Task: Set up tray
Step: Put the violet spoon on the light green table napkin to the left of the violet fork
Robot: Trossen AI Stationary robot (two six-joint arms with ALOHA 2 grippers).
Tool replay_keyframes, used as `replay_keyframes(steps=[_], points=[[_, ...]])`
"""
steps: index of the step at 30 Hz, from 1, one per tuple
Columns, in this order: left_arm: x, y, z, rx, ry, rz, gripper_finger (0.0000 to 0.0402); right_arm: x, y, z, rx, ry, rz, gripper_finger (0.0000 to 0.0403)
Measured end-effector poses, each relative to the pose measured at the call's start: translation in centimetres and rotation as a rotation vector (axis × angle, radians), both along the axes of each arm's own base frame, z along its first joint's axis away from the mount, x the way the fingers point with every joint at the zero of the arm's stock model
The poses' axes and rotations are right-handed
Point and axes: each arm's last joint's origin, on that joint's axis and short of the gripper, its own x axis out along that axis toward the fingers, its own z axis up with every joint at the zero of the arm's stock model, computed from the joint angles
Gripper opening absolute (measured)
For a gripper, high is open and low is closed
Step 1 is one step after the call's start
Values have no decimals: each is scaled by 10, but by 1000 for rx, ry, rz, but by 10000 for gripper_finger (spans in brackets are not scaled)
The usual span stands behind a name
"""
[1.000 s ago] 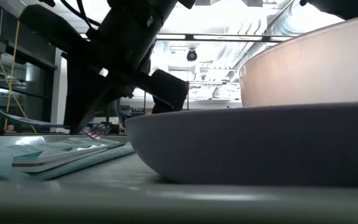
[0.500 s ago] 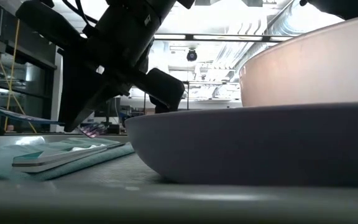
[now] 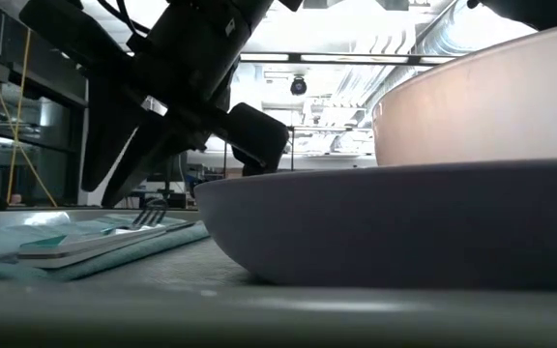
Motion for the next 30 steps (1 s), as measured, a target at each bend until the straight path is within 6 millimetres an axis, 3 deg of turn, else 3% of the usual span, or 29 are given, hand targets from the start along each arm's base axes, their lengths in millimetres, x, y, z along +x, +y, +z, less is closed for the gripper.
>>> replay_keyframes(steps=[11, 18, 21, 30], points=[[0, 0, 0, 0, 0, 0, 239, 1, -1, 1, -46, -22, -2, 67], [-1, 0, -1, 0, 13, 0, 239, 10, -5, 8, -107, -141, 13, 69], [-1, 0, -1, 0, 13, 0, 239, 12, -14, 20, -169, -182, 20, 69], [-1, 0, -1, -1, 13, 0, 239, -3, -66, 88, -407, -202, 81, 69]])
